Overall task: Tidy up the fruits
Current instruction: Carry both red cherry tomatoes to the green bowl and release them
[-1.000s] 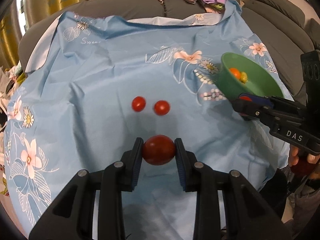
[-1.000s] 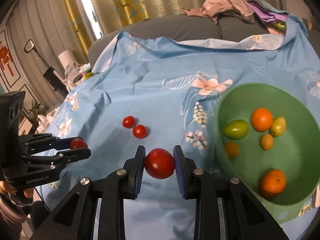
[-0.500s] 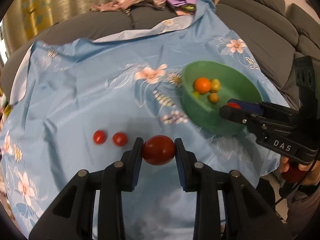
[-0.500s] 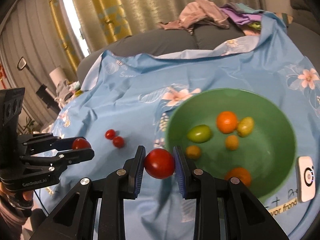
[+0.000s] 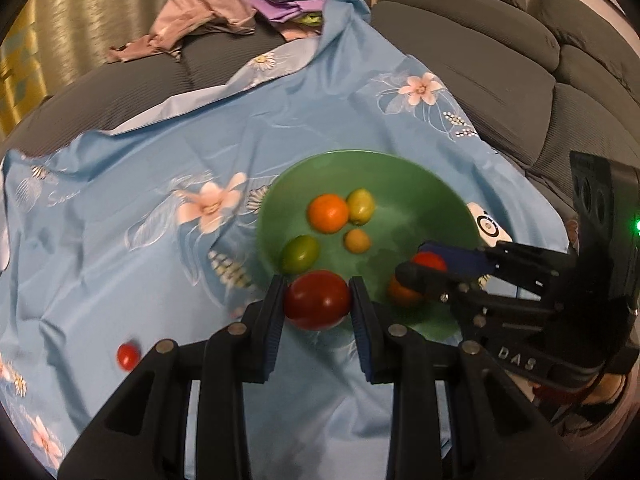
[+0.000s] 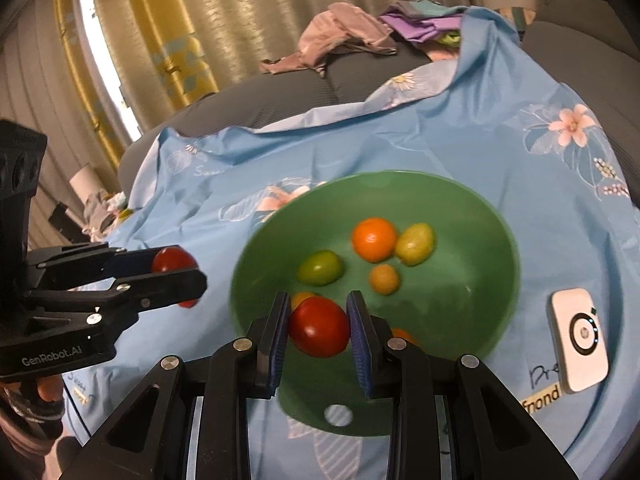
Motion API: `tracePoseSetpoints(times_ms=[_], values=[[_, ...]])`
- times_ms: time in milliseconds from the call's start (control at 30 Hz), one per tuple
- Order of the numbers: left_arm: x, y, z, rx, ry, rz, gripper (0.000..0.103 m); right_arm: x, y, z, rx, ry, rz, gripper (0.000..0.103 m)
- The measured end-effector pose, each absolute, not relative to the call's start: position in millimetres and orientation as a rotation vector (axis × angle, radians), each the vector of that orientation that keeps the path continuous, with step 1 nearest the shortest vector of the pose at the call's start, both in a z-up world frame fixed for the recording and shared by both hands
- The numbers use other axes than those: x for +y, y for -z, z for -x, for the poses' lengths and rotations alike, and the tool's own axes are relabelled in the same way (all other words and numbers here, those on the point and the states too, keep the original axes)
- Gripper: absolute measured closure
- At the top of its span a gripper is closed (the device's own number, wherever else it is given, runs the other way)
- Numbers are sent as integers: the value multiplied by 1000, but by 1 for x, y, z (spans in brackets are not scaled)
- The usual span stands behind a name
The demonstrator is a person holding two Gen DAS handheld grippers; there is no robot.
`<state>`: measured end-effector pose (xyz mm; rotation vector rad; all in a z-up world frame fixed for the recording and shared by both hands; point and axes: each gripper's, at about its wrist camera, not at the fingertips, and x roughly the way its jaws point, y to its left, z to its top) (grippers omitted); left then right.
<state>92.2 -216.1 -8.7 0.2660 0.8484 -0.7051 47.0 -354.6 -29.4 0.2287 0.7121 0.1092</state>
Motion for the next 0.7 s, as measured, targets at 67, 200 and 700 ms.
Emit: tracePoseSetpoints(times_ms=[67, 200, 700], values=[[-225, 12, -96, 855, 710, -278, 72, -359, 31, -46, 712, -99, -233, 72], [-239, 20, -101, 871, 717, -306, 72, -365, 34, -45, 717, -87, -241, 72], [-248, 35, -108, 916, 713, -322, 71, -372, 36, -49, 724, -74, -250, 72]])
